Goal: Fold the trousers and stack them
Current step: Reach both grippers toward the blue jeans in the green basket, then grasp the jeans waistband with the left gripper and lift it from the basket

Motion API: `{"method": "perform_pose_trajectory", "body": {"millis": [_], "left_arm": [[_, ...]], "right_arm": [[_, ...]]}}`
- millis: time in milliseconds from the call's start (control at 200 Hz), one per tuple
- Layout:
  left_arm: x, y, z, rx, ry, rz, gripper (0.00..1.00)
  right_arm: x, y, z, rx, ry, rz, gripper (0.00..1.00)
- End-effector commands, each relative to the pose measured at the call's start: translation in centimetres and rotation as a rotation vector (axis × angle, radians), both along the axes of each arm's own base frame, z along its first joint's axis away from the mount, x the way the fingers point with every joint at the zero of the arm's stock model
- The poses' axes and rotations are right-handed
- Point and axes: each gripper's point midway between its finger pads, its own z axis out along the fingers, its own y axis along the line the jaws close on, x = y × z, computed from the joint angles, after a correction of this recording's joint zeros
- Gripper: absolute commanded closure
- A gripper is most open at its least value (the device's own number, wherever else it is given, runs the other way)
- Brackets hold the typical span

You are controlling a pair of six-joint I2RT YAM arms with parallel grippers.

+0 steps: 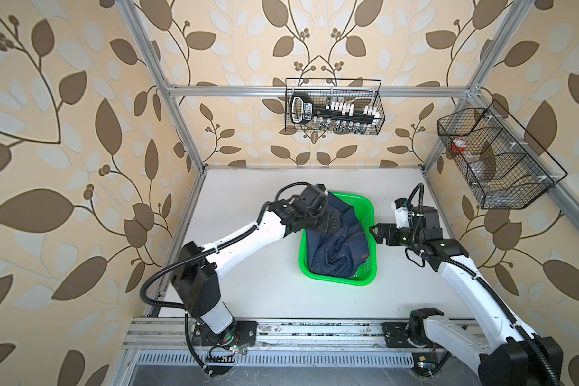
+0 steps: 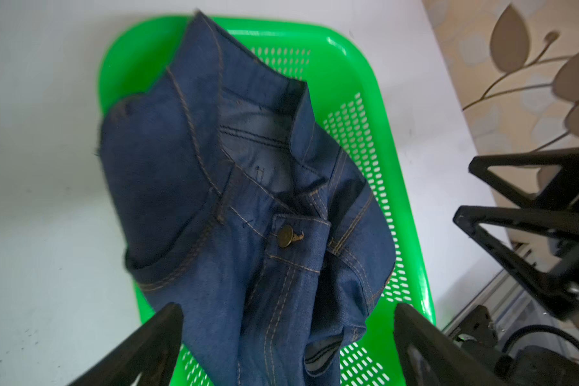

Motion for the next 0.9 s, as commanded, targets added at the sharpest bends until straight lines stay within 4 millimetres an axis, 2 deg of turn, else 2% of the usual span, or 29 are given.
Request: {"method": "perform_pose_trajectory", "body": {"millis": [0,165,280,375,460,580,655,845,895], "left_arm": [[0.1,-1.3,-1.6,0.09,0.002,0.007,0.01],[0.6,-3.3,-4.7,0.157,0.017,-0.003,0.01],[0.5,-4.5,-7.7,0.19,0.055,-0.02,0.01],[0.2,-5.0,-10.3,0.227,0.089,-0.034,0.01],[0.1,-5.4,-11.9,0.236,0.114,-0.051,0.03],[-0.2,-5.5,-13.4,0.259,0.141,-0.076,0.29],[-0.5,-5.7,-13.1,0.246,0.15,-0.099,0.47],[-0.6,-5.8,-9.1,0.195,0.121,-0.123,0.89],[-0.6,-5.7,-7.9,0.189,0.108,-0.126,0.96]], "right_arm": [[-0.3,0.9,0.1,0.068,0.038,0.035,0.06],[-0.7,1.3,-1.0,0.096,0.08,0.055,0.08],[-1.1,1.3,-1.8,0.11,0.106,0.053,0.1],[-1.1,1.1,-2.3,0.116,0.125,0.043,0.13],[-0.9,1.0,-2.8,0.117,0.137,0.038,0.15],[-0.2,0.6,-3.5,0.104,0.15,0.014,0.22],[0.2,0.2,-4.3,0.089,0.165,-0.011,0.25],[2.0,-0.2,-5.4,0.044,0.163,-0.073,0.4],[2.4,0.0,-5.7,0.027,0.162,-0.08,0.42]]}}
